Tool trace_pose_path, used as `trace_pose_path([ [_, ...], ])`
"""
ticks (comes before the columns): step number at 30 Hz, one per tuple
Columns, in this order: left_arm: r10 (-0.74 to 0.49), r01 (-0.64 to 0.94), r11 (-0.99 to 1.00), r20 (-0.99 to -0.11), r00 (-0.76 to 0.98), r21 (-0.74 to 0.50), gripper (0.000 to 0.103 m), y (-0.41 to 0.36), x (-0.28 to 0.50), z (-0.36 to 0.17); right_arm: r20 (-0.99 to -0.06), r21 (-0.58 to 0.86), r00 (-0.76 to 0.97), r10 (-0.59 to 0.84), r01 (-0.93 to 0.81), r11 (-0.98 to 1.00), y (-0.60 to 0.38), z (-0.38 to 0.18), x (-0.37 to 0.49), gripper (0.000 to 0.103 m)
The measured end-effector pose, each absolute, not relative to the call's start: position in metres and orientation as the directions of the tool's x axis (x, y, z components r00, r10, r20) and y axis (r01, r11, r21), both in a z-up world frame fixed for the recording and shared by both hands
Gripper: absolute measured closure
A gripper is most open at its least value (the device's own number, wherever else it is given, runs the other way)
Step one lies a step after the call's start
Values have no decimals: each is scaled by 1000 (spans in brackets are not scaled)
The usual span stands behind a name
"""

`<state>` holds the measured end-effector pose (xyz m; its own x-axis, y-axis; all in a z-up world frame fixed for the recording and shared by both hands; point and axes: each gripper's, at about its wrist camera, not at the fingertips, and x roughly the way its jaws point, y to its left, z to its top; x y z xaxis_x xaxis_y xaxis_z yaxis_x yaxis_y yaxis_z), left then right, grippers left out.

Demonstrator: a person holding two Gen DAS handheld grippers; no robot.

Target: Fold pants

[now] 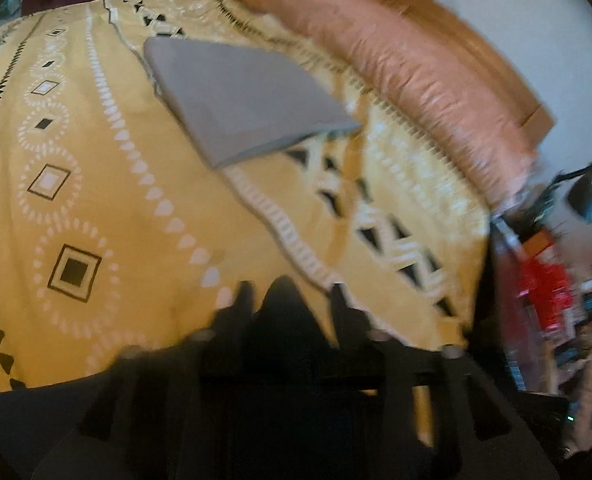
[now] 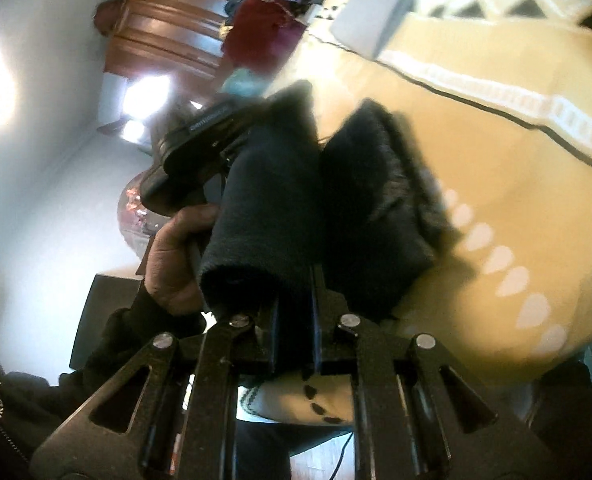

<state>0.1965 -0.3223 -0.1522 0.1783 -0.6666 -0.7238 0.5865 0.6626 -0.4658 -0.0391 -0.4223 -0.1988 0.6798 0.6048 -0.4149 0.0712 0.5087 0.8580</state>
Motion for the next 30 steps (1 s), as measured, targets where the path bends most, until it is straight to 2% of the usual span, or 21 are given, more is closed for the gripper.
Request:
trace_pose_path([
  [3,-644,572,688,-739,197,-447,41,-325,196,-157,-477,836,651,591,128,533,-427,-206,-43,83],
  [7,-688,561,677,-681,251,-477,39,-309,196,-134,-552,768,620,557,117,630,-429,-196,-47,80],
  [9,-713,560,669,-635,297,-489,38,-295,195,-111,-615,714,578,537,120,690,-427,-192,-49,65],
  [11,-715,562,675,-610,340,-478,38,-277,194,-90,-650,682,553,521,122,721,-433,-192,-58,62],
  [13,-700,564,695,-599,389,-445,37,-251,187,-70,-698,626,525,487,117,771,-438,-183,-70,62],
  [16,-667,557,728,-600,442,-398,36,-201,170,-57,-706,587,555,440,112,802,-450,-160,-80,62],
  [19,-628,505,767,-623,467,-394,33,-147,152,-67,-640,622,610,467,55,781,-462,-136,-51,62],
  [21,-593,441,799,-658,464,-409,33,-113,142,-83,-628,585,624,465,-15,811,-456,-127,-6,62],
  [24,-584,362,812,-665,466,-458,33,-73,131,-98,-649,597,558,517,-47,801,-447,-144,64,64],
  [28,-581,330,814,-661,475,-478,33,-49,119,-106,-716,557,488,499,-31,830,-439,-168,101,64],
  [29,-579,324,815,-662,477,-480,33,-48,119,-107,-715,573,478,510,-17,819,-441,-174,105,68],
  [30,-576,322,818,-664,477,-477,33,-45,118,-109,-697,598,476,536,-27,801,-442,-175,105,83],
])
